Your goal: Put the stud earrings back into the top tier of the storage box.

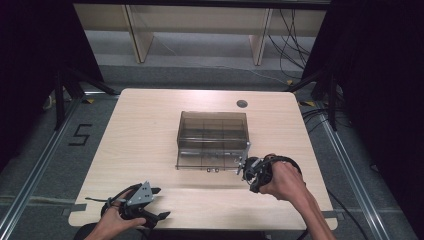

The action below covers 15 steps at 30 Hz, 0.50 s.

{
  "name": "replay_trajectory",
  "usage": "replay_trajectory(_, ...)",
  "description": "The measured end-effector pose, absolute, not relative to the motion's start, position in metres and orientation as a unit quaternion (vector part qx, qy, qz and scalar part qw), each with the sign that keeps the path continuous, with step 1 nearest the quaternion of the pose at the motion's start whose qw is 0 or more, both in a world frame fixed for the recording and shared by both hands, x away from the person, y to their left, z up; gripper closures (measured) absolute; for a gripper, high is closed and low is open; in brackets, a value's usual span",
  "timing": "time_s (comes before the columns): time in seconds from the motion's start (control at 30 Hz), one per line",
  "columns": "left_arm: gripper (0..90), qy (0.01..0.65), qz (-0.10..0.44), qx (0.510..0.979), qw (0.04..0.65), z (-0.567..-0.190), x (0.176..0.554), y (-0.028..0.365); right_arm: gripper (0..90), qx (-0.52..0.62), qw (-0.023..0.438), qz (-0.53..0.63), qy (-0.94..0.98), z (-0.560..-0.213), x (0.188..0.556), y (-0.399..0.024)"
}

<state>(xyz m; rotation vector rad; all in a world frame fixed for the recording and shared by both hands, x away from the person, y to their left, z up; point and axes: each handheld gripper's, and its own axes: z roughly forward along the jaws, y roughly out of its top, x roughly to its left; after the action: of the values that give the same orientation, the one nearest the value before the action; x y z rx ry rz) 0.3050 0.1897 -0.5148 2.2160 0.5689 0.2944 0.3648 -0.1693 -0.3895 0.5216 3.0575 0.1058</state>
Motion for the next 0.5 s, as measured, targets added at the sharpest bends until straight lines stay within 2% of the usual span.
replay_trajectory(0.27, 16.5, 0.218, 0.12, 0.883, 0.398, -0.514, 0.306, 0.191, 85.7, 0.17, 0.027, 0.047, 0.984, -0.361, 0.371, -0.169)
replay_trajectory(0.5, 16.5, 0.227, 0.117, 0.877, 0.408, -0.515, 0.305, 0.19, 85.7, 0.165, 0.028, 0.052, 0.985, -0.35, 0.379, -0.166)
